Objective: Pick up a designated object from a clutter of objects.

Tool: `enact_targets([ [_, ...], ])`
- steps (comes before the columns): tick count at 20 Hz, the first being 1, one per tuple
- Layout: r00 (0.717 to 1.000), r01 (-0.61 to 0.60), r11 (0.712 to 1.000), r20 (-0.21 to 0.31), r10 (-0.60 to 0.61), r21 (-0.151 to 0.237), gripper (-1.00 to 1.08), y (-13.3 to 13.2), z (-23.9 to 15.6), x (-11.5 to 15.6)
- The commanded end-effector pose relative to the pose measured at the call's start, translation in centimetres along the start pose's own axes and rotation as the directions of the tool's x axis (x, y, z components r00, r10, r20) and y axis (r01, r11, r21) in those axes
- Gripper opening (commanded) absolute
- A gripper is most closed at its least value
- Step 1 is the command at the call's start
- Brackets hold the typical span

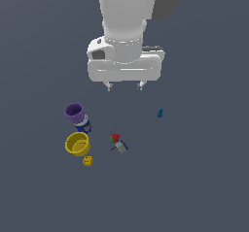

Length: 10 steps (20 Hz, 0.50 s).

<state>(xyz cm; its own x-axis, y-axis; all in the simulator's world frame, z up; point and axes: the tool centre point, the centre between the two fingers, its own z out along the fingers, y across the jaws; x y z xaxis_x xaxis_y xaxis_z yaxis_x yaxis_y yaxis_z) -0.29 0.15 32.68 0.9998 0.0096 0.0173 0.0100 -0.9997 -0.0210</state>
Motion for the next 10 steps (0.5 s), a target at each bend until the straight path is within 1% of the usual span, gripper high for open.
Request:
enact_targets([
  [1,1.0,0.0,1.0,0.0,0.0,0.0,0.28,0.0,0.0,0.0],
  [6,1.0,-0.016,1.0,-0.002,0.016,0.001,0.28,1.2,0.3,0.1],
  [10,1.0,-0.018,1.0,-0.002,0.018,0.002,0.28,1.4,0.3,0.1],
])
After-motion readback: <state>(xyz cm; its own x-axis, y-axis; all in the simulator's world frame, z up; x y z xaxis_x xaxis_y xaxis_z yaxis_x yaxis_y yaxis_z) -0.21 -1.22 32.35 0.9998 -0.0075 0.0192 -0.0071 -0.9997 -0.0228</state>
